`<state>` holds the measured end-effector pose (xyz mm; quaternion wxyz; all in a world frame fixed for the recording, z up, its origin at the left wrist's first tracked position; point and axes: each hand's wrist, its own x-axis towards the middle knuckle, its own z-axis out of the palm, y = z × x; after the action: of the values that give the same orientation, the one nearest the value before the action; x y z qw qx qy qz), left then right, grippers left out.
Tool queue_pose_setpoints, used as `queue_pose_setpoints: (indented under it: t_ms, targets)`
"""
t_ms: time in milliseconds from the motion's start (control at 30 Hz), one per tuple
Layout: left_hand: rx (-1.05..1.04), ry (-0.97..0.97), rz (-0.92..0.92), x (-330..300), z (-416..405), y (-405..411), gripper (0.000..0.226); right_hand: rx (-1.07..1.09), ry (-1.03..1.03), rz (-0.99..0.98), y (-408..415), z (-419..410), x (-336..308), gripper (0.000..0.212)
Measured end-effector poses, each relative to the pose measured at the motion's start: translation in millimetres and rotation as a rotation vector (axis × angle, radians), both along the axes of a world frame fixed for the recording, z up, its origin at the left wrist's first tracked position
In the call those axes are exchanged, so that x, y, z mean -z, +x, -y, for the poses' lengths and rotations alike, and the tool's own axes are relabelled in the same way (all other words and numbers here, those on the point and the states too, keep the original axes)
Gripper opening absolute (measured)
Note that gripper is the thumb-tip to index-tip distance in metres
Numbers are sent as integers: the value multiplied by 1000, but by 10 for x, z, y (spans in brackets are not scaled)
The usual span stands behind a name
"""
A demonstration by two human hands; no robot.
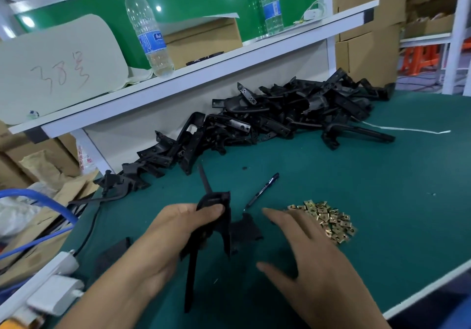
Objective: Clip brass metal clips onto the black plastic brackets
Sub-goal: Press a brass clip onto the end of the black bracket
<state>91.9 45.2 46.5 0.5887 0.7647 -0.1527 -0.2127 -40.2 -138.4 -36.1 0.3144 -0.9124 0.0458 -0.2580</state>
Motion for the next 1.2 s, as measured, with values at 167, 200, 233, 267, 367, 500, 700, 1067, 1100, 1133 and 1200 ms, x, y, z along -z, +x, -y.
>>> queue_pose_setpoints:
  t_ms: [167,200,233,267,367,500,700,1067,1100,1133,1200]
  targets:
    - [-49,-104,39,142,-28,-372,37,-45,-13,110,-58,31,-20,37]
    - [-71,-68,112,155,-54,-405,39,-25,8,130,-74,49,-18,36]
    - [-70,-46,162,187,-93,-427,37,-6,31,147,-89,70,-10,38]
    - [-52,-28,187,217,-136,-451,29,7,52,158,-97,86,0,43]
    - [-57,209,397,405,-287,-452,56,5,80,153,-69,101,48,62]
    - [-200,132,370,438,-342,-317,26,-29,97,163,-19,79,35,73]
    - [-27,325,313,159,-343,-89,32,-84,217,164,-80,123,4,70]
    - [400,1003,1031,263,35,38,27,-145,304,110,-85,137,16,47]
    - [403,988,1031,334,62,56,28,-159,323,113,-85,135,12,40]
    - [390,971,1028,416,84,75,37,-174,347,118,-86,132,3,34]
    - [314,933,1032,579,107,107,42,-216,407,125,-94,121,-24,28]
